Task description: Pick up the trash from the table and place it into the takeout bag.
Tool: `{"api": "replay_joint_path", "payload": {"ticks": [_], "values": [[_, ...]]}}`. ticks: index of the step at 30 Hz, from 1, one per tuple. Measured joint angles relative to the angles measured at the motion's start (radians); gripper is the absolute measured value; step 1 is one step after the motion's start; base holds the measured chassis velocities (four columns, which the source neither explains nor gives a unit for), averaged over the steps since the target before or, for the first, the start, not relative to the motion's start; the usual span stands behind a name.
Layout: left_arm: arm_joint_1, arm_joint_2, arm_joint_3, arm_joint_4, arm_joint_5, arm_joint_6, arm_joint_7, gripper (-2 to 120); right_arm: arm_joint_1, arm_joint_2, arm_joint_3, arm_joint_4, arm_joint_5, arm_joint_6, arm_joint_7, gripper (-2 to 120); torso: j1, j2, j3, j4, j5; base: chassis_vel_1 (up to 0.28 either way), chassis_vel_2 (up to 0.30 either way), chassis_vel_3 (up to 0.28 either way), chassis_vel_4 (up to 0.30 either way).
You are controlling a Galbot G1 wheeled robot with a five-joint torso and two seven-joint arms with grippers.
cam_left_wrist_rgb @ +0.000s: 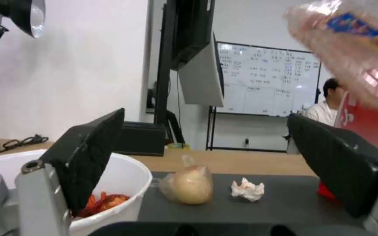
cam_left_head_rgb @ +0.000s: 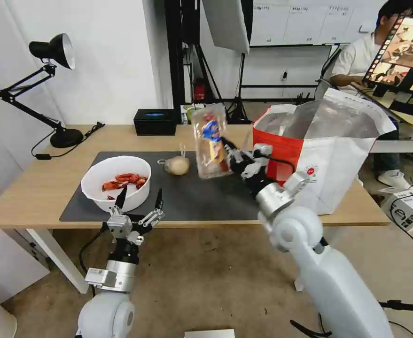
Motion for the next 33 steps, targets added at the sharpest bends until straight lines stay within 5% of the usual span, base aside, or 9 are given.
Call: {"api": "replay_joint_path", "payload": {"ticks": [18,33], "values": [[0.047,-0.051,0.023,-0.022,0.044,-0.023,0.027,100,0.008,-0.069,0.154,0.098,0.046,0.113,0.116,0,0.0,0.0,0.0,0.0,0.0,0.0,0.0,0.0,0.0],[0.06,-0.049,0.02,-0.027,0.047,-0.036,0.032,100,0.077,-0.083,0.191,0.075,0.068,0.1,0.408,0,0.0,0.0,0.0,0.0001,-0.0001,0.0,0.0,0.0,0.0]]}}
